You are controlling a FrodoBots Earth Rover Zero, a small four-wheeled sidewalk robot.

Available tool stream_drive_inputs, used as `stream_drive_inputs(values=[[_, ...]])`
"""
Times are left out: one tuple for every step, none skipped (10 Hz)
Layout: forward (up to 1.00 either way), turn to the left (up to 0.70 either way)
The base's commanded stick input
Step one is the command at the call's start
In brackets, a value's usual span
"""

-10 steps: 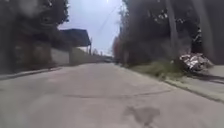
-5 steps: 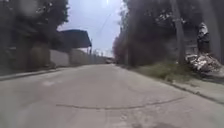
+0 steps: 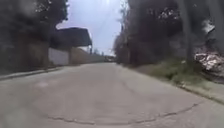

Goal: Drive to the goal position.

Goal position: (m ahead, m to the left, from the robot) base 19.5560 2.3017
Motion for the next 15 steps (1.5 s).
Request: stream_drive_inputs(values=[[0.70, -0.34], [0.70, -0.35], [0.70, -0.20], [0.70, -0.05], [0.70, 0.00], [0.70, 0.00], [0.70, 0.00], [0.70, -0.02], [0.70, -0.21], [0.70, -0.35], [0.70, -0.34], [0.70, -0.29], [0.70, 0.00], [0.70, 0.00], [0.70, 0.00]])
